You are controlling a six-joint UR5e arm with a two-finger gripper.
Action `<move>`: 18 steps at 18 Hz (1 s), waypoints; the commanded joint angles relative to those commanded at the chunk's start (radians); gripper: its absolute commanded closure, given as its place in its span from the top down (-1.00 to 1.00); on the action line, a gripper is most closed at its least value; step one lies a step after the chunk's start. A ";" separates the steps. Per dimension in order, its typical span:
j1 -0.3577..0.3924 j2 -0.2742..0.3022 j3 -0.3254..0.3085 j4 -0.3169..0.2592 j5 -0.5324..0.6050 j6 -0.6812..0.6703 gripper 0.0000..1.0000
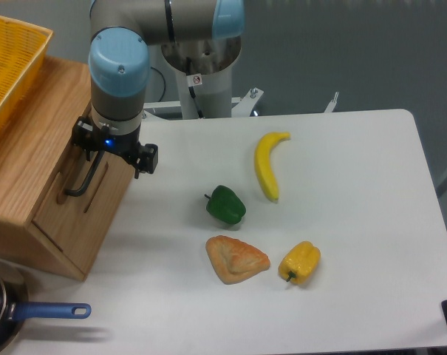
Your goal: Slide open the top drawer
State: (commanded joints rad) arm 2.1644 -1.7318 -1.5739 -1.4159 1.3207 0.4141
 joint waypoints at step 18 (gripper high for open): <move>-0.002 0.002 0.009 0.026 0.121 0.017 1.00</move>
State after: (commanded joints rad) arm 2.1629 -1.7303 -1.5647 -1.3898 1.4419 0.4310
